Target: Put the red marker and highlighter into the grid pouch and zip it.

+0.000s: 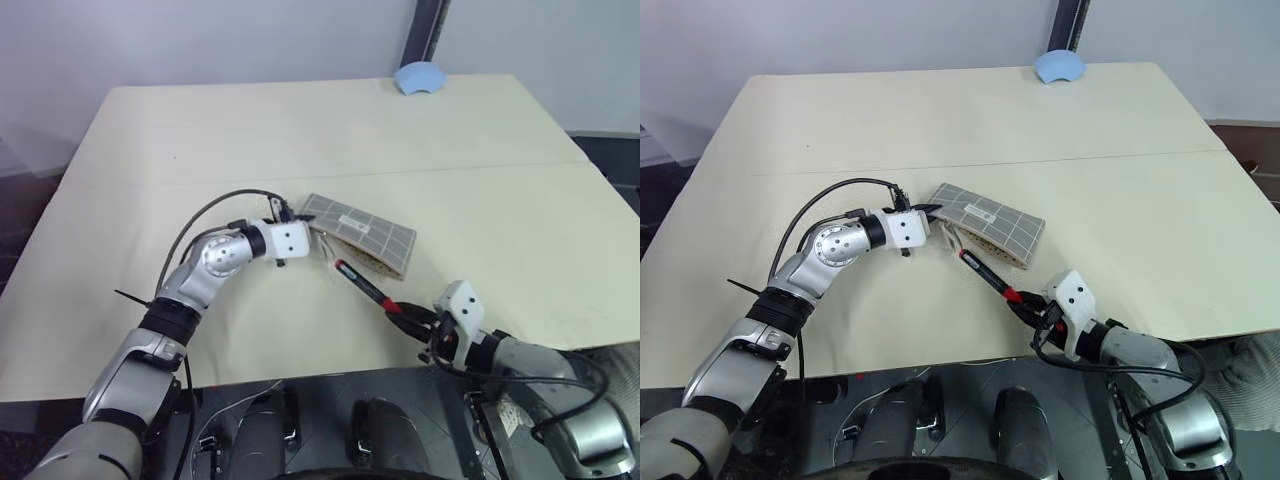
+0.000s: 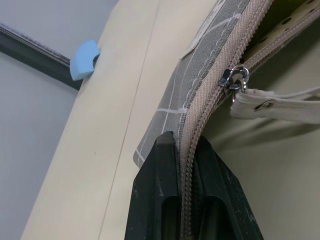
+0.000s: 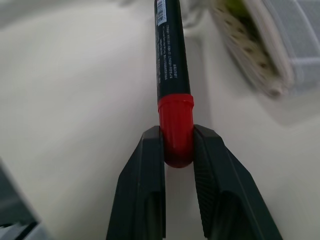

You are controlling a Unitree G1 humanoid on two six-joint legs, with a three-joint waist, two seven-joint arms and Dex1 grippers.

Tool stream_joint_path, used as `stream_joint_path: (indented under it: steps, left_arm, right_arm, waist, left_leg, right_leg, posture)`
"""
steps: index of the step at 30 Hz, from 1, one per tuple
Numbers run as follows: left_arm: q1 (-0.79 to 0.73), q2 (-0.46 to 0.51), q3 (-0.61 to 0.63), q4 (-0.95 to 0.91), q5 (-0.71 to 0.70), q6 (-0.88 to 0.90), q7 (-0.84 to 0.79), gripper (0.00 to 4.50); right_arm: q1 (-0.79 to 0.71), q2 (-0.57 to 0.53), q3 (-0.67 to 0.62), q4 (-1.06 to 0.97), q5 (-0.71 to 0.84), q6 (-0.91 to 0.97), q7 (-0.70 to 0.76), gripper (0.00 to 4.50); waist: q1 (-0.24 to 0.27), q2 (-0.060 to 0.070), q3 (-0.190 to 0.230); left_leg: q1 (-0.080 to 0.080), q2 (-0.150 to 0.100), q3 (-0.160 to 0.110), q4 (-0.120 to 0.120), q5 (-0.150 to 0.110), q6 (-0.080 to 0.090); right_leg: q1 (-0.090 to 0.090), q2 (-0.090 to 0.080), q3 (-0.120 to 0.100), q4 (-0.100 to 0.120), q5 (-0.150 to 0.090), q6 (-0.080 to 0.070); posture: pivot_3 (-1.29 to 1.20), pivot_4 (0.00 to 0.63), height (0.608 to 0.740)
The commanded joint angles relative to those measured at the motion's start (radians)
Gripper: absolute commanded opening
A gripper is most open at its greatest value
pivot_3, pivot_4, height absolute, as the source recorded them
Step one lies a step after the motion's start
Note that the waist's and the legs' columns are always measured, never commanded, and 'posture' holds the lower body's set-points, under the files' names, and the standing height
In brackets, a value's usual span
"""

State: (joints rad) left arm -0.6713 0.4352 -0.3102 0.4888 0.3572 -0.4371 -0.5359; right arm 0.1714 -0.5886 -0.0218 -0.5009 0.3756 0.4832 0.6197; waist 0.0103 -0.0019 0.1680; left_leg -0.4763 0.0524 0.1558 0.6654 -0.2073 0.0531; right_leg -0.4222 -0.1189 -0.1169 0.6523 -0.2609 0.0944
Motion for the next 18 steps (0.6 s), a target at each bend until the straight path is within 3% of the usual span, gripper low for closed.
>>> stream_joint_path:
  steps: [1, 6, 18]
  left_arm:
    - [-0.014, 0.015, 0.028, -0.033, -0.017, -0.001, 0.011, 0.00]
    - [-0.011, 0.016, 0.025, -0.033, -0.014, -0.005, 0.013, 0.00]
    - [-0.009, 0.020, 0.020, -0.044, -0.016, -0.026, 0.000, 0.00]
  right_arm:
    - [-0.045, 0.048, -0.074, -0.001, 0.053, -0.014, -0.030, 0.24]
    - [-0.041, 0.053, -0.084, -0.041, 0.107, 0.007, 0.004, 0.24]
    - [-0.114, -0.003, -0.069, -0.031, 0.031, 0.129, -0.087, 0.24]
  waist:
    - [0.001, 0.000, 0.000]
    - [0.005, 0.000, 0.000]
    - [0.002, 0.000, 0.000]
  left_leg:
    - [0.000, 0.000, 0.000, 0.000, 0.000, 0.000]
    - [0.000, 0.000, 0.000, 0.000, 0.000, 0.000]
    - [0.000, 0.000, 0.000, 0.000, 0.000, 0.000]
  right_leg:
    - [0.000, 0.000, 0.000, 0.000, 0.000, 0.000]
    - [0.000, 0.000, 0.000, 0.000, 0.000, 0.000]
    - [0.000, 0.000, 0.000, 0.000, 0.000, 0.000]
  posture:
    - [0.00, 0.150, 0.740]
    - [0.00, 0.150, 0.740]
    - [0.00, 0.150, 0.740]
